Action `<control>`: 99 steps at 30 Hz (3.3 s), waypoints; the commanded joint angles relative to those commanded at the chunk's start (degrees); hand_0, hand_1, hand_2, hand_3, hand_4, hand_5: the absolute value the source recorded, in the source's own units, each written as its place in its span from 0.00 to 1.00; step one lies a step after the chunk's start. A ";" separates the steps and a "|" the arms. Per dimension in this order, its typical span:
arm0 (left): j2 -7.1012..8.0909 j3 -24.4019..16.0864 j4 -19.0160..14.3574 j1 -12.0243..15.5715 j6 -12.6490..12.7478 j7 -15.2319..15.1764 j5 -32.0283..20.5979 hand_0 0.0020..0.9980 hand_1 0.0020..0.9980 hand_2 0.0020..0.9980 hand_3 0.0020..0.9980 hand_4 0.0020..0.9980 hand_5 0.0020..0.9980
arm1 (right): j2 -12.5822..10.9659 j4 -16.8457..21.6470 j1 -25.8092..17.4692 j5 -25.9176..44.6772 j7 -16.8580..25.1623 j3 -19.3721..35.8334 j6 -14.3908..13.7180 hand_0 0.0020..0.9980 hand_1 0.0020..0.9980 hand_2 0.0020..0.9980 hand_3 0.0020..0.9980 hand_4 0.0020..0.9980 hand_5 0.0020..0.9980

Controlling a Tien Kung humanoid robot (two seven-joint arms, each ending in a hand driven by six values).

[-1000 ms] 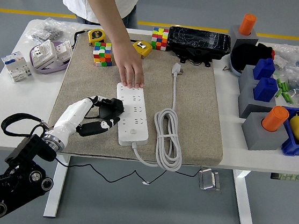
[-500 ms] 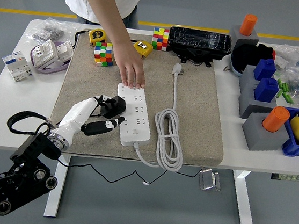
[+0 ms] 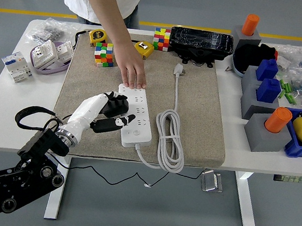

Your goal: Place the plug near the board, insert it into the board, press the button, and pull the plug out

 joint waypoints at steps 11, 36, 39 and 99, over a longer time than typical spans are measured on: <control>-1.21 2.70 0.10 -2.52 -0.52 0.44 -0.10 0.74 0.77 0.77 0.77 0.82 0.64 | 0.01 0.01 0.04 0.06 0.01 0.11 0.00 0.61 0.64 0.64 0.55 0.95 0.48; -1.65 3.57 -1.20 -4.56 -1.59 -0.25 -1.24 0.73 0.76 0.76 0.76 0.83 0.64 | -0.01 0.03 0.03 0.13 0.07 0.20 -0.02 0.61 0.64 0.64 0.55 0.95 0.48; -0.84 2.42 -3.79 -3.95 -1.73 -0.61 -2.28 0.72 0.76 0.75 0.76 0.83 0.64 | -0.02 0.03 0.02 0.13 0.08 0.14 -0.03 0.61 0.64 0.64 0.55 0.95 0.48; 2.45 1.02 -13.43 -3.27 -29.64 26.45 -2.14 0.07 0.08 0.16 0.84 0.78 0.00 | -0.38 0.06 0.05 0.22 0.00 -0.10 -0.03 0.61 0.64 0.64 0.55 0.95 0.48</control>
